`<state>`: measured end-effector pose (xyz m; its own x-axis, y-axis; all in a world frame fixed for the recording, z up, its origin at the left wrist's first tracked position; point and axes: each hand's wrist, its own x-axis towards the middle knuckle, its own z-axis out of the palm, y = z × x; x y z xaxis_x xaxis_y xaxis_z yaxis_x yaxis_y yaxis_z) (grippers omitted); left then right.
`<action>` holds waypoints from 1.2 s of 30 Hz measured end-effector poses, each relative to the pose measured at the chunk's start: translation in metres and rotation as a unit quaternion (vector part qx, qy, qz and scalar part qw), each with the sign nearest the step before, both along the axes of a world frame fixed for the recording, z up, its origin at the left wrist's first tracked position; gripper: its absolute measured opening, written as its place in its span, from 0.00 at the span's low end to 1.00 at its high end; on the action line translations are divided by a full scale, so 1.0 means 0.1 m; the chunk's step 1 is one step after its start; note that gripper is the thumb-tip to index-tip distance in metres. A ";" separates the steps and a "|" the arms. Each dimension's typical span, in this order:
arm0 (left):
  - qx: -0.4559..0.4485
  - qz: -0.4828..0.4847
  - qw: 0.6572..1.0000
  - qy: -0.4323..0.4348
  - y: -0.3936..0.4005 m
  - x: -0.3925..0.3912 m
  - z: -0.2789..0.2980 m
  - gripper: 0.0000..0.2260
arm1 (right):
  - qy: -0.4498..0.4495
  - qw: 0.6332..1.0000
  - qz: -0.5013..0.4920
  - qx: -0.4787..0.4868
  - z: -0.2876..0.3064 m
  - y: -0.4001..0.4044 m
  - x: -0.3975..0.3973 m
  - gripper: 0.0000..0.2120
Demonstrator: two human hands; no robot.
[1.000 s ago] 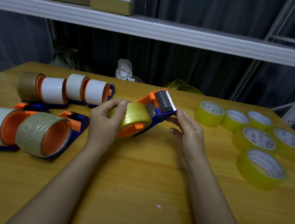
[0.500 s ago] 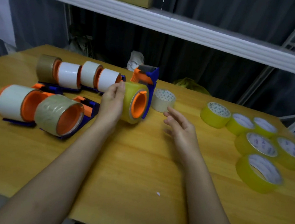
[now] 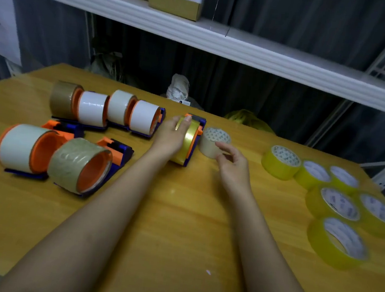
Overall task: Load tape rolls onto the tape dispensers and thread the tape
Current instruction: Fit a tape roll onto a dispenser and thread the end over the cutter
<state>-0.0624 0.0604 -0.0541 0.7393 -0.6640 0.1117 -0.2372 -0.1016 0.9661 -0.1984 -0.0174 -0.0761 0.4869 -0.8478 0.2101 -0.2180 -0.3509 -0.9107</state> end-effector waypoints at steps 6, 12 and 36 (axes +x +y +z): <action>0.018 -0.003 1.000 -0.005 -0.26 0.09 0.09 0.24 | 0.300 0.926 -0.017 -0.230 -0.04 -0.34 0.30 0.22; -0.012 -0.005 1.000 0.006 -0.48 0.14 0.14 0.21 | 0.333 0.887 -0.087 -0.306 -0.09 -0.60 0.34 0.14; -0.114 0.093 0.989 -0.002 -0.24 -0.05 -0.13 0.17 | 0.213 0.942 -0.042 -0.256 -0.03 -0.73 0.46 0.15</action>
<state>-0.0673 0.0364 -0.0676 0.8454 -0.4740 0.2461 -0.2386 0.0770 0.9681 -0.1528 -0.0899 -0.0792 0.5548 -0.7276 0.4034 -0.5720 -0.6857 -0.4501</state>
